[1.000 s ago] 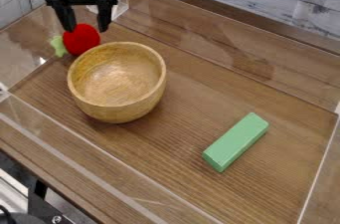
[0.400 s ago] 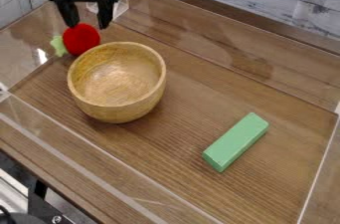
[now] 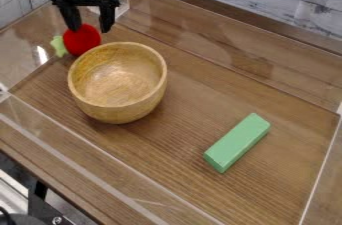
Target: Move the red fruit to the right side of the table
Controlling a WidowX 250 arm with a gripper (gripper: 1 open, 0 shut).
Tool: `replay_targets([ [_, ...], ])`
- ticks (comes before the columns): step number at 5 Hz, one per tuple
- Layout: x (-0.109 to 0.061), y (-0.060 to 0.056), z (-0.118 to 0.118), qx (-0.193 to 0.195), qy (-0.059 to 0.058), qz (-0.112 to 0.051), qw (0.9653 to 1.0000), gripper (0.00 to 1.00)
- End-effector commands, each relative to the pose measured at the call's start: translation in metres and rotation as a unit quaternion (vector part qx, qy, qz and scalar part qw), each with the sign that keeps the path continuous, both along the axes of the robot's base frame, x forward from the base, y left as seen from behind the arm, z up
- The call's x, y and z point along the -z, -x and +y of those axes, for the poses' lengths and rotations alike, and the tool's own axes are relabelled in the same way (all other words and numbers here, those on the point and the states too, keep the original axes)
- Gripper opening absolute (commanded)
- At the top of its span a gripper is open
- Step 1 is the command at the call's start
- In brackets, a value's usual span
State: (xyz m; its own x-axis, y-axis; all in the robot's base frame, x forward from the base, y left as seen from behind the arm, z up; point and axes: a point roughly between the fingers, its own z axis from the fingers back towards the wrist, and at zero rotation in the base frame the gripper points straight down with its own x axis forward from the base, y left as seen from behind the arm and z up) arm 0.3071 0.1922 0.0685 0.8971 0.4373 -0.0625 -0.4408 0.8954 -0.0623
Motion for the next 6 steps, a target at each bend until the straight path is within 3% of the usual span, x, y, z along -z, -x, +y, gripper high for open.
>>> replay_targets([
  [1, -0.009, -0.001, 0.008, -0.034, -0.015, -0.023, 0.9991, 1.00],
  [3, -0.010, 0.001, 0.025, -0.048, -0.014, -0.030, 0.9983, 1.00],
  [4, -0.001, -0.006, 0.025, -0.044, -0.017, -0.026, 0.9985, 0.00],
  [5, -0.008, -0.015, 0.022, -0.033, -0.015, -0.034, 0.9988, 0.00],
  [6, -0.038, -0.022, 0.010, -0.008, -0.010, -0.054, 0.9984, 0.00],
])
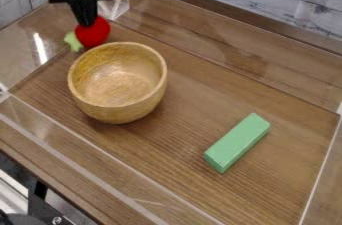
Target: Move the red fruit to the right side of the table
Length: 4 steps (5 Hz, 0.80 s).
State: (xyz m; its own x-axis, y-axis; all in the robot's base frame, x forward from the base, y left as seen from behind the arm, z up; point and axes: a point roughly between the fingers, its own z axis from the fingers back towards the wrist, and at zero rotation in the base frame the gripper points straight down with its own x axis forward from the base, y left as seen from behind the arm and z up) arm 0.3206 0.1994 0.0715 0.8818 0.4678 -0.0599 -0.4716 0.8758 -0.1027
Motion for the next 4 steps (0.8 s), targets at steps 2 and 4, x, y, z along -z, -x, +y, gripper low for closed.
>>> replay_targets([
  [2, -0.074, -0.022, -0.037, 0.065, -0.011, -0.069, 0.9955, 0.00],
  [4, -0.065, -0.030, -0.121, 0.139, 0.005, -0.066, 0.9880, 0.00],
])
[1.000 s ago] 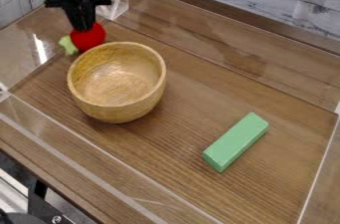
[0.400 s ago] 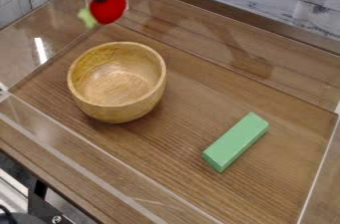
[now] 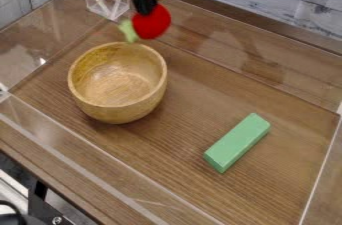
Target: Move the red fruit to the right side of the table
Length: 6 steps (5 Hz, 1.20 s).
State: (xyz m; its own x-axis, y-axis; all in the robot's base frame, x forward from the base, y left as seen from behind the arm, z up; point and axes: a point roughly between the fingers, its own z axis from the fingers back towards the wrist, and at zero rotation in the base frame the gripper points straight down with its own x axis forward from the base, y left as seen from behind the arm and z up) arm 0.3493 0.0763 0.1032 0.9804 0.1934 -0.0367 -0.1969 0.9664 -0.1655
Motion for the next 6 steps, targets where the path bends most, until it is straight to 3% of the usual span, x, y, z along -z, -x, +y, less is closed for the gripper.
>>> replay_targets([
  [1, -0.023, -0.003, -0.038, 0.031, -0.009, -0.045, 0.9985, 0.00],
  [3, -0.008, 0.011, -0.104, 0.092, -0.009, -0.040, 0.9949, 0.00],
  [4, 0.016, 0.013, -0.104, 0.143, -0.010, -0.037, 0.9890, 0.00],
  [5, 0.035, 0.013, -0.093, 0.180, -0.010, -0.034, 0.9831, 1.00],
  [6, 0.045, 0.016, -0.092, 0.154, -0.013, -0.037, 0.9874, 0.00],
])
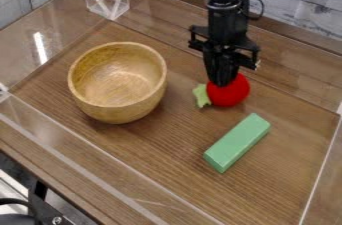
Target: Move the red fruit to the right side of the table
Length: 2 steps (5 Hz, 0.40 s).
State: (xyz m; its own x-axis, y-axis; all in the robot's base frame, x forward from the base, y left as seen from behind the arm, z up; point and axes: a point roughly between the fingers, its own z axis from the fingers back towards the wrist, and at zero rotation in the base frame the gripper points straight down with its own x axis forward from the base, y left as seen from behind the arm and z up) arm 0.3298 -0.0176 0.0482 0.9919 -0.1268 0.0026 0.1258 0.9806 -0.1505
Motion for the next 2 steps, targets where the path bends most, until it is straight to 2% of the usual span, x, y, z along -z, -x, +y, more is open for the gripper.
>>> replay_targets([
  [1, -0.003, -0.004, 0.004, -0.033, -0.006, -0.017, 0.9993, 1.00],
  [2, -0.014, -0.003, 0.002, -0.039, -0.010, -0.017, 0.9990, 1.00],
])
